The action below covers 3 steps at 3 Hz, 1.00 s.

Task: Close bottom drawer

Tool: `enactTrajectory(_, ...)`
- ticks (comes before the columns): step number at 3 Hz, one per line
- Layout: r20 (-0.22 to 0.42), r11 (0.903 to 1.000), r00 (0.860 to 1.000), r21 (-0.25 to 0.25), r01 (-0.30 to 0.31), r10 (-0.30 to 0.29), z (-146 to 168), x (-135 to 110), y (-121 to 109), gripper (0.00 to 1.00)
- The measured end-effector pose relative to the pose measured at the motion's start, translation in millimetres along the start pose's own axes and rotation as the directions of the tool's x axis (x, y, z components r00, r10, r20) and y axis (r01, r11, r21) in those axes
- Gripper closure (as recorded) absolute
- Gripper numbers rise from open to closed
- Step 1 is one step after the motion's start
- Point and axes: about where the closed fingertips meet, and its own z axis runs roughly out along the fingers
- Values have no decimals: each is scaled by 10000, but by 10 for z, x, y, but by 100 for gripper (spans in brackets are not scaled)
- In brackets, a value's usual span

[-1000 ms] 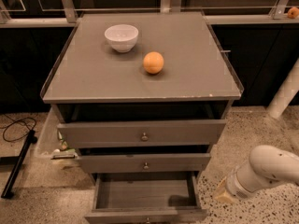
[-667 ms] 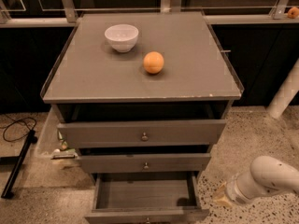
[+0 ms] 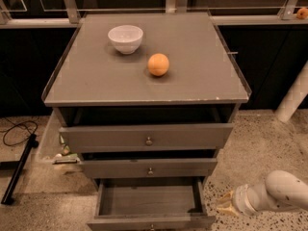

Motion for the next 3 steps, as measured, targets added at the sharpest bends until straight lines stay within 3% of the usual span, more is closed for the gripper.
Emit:
enactTrajectory(1, 1, 10000, 10000, 0, -2, 2, 2, 1, 0, 100)
enactTrajectory(2, 165, 9998, 9996, 36, -213, 213, 340, 108, 17, 100)
enactTrajectory(3, 780, 9996, 9966, 76, -275, 268, 1200, 177, -19, 100)
